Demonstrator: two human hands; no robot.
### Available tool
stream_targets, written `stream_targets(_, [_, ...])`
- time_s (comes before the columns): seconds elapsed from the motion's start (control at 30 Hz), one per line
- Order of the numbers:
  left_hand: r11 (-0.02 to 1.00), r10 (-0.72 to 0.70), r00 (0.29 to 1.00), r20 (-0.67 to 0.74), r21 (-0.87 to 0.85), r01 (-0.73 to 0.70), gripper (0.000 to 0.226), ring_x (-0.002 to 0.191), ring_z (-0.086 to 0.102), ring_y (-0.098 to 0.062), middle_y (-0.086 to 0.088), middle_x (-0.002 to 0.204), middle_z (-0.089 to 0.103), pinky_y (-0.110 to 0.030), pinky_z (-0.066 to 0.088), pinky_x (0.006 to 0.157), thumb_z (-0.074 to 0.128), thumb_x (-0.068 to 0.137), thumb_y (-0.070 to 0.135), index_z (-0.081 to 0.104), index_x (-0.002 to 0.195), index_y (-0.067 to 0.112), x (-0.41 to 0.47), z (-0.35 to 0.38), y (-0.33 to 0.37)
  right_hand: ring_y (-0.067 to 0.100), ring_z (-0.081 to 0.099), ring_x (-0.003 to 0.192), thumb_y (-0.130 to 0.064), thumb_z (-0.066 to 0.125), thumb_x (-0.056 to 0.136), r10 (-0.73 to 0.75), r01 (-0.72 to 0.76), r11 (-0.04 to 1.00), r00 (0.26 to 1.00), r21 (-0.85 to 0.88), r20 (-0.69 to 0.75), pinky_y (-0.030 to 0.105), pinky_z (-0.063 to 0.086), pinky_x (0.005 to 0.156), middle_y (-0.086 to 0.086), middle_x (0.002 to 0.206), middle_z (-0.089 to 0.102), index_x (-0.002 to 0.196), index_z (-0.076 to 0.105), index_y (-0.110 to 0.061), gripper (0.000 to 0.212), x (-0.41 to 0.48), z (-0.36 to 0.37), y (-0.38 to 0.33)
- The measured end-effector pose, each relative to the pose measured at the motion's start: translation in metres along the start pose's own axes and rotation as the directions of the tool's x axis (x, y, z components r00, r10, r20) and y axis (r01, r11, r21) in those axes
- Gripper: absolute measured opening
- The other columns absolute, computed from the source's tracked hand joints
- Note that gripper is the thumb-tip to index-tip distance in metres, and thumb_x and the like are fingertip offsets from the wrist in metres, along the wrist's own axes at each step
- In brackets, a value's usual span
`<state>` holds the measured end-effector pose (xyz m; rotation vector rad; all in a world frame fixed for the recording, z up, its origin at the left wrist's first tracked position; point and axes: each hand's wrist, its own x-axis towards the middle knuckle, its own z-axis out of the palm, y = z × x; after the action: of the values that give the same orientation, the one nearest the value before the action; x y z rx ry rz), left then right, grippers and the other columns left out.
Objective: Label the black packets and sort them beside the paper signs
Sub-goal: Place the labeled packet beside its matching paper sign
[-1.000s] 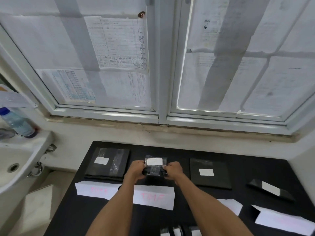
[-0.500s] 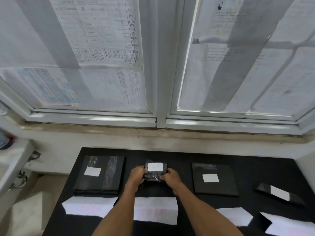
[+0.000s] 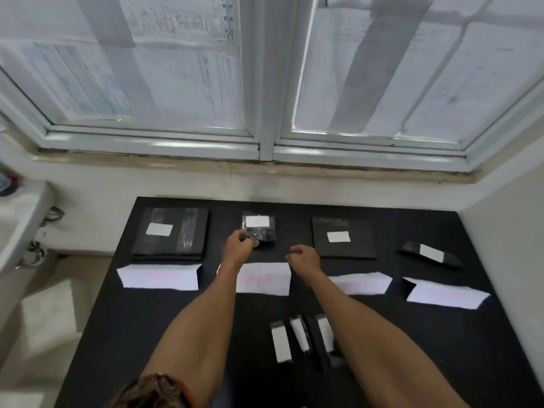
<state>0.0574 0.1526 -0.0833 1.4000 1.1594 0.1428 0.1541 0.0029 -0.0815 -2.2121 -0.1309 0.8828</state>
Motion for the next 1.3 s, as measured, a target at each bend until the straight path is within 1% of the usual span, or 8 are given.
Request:
stream_targets(0.23, [0.998,0.039,0.998,-0.057,-0.038,-0.042,0.020,0.084,0.062,-0.021,-0.009,0.089,0.068,-0.027,0.046,0.072,0.060,0.080,0.001,0.068,0.096,0.010,-0.068,0.009,-0.050,0.025,0.069,0.074,0.000,0.053,0.085,0.025,-0.025,1.000,0.990,0.002,0.142,0.042,0.060,0.079,0.021,0.100,0.070,0.099,0.064,-0.006,0.018,-0.058,0.013,0.052])
stream_targets(0.33, [0.993,-0.120,0.993,0.018,-0.013,0.121,0.014,0.073,0.057,-0.023,-0.011,0.081,0.063,-0.026,0.039,0.057,0.052,0.083,0.004,0.062,0.079,0.012,-0.095,0.015,-0.082,0.029,0.068,0.091,-0.002,0.053,0.085,-0.022,0.064,0.977,0.979,-0.205,0.204,0.043,0.057,0.085,0.017,0.108,0.067,0.105,0.063,-0.006,0.023,-0.076,0.020,0.078])
stream_targets(0.5, [0.882,-0.452,0.891,0.049,0.175,0.438,0.021,0.084,0.060,-0.025,-0.015,0.102,0.061,-0.035,0.050,0.070,0.049,0.090,0.014,0.057,0.106,0.003,-0.140,0.027,-0.135,0.029,0.055,0.115,-0.006,0.050,0.086,-0.050,0.202,0.864,0.946,-0.461,0.320,0.031,0.046,0.089,0.013,0.128,0.056,0.129,0.049,-0.014,0.043,-0.104,0.025,0.116])
stream_targets(0.73, [0.865,-0.495,0.862,0.109,-0.027,0.501,0.021,0.075,0.061,-0.023,-0.012,0.093,0.061,-0.034,0.053,0.070,0.039,0.094,0.012,0.056,0.105,0.007,-0.189,0.063,-0.174,0.038,0.057,0.113,0.000,0.048,0.084,0.004,0.139,0.943,0.904,-0.303,0.428,0.038,0.051,0.088,0.020,0.129,0.055,0.143,0.035,-0.016,0.062,-0.123,0.038,0.155])
stream_targets(0.87, [0.857,-0.495,0.863,0.100,-0.111,0.504,0.022,0.081,0.062,-0.022,-0.012,0.096,0.064,-0.034,0.054,0.073,0.043,0.092,0.011,0.062,0.101,0.006,-0.200,0.062,-0.180,0.035,0.062,0.098,-0.009,0.053,0.085,0.017,0.068,0.962,0.951,-0.265,0.308,0.042,0.052,0.083,0.017,0.098,0.060,0.081,0.056,-0.009,0.005,-0.132,0.041,0.169])
stream_targets(0.93, [0.838,-0.515,0.849,0.121,-0.139,0.528,0.014,0.087,0.062,-0.025,-0.011,0.098,0.063,-0.036,0.055,0.075,0.050,0.091,0.011,0.061,0.099,0.007,-0.205,0.061,-0.181,0.027,0.061,0.087,-0.017,0.060,0.087,-0.013,0.087,0.963,0.961,-0.256,0.278,0.038,0.050,0.077,0.011,0.087,0.060,0.068,0.054,-0.014,0.020,-0.136,0.038,0.174])
stream_targets(1.07, [0.846,-0.496,0.850,0.178,-0.125,0.519,0.020,0.094,0.067,-0.023,-0.009,0.100,0.070,-0.032,0.057,0.072,0.065,0.085,0.013,0.066,0.104,0.007,-0.215,0.064,-0.173,0.026,0.064,0.101,-0.011,0.060,0.089,-0.036,0.047,0.998,0.964,-0.033,0.265,0.038,0.057,0.082,0.009,0.110,0.065,0.109,0.066,-0.012,0.021,-0.144,0.033,0.178])
stream_targets(1.3, [0.922,-0.275,0.961,-0.018,-0.288,0.258,0.025,0.089,0.064,-0.025,-0.015,0.100,0.065,-0.034,0.053,0.071,0.067,0.084,0.005,0.052,0.104,0.009,-0.219,0.068,-0.126,0.033,0.066,0.094,-0.003,0.060,0.091,-0.071,-0.006,0.933,0.978,0.360,0.198,0.031,0.061,0.060,0.020,0.118,0.056,0.108,0.060,-0.007,0.018,-0.147,-0.018,0.150])
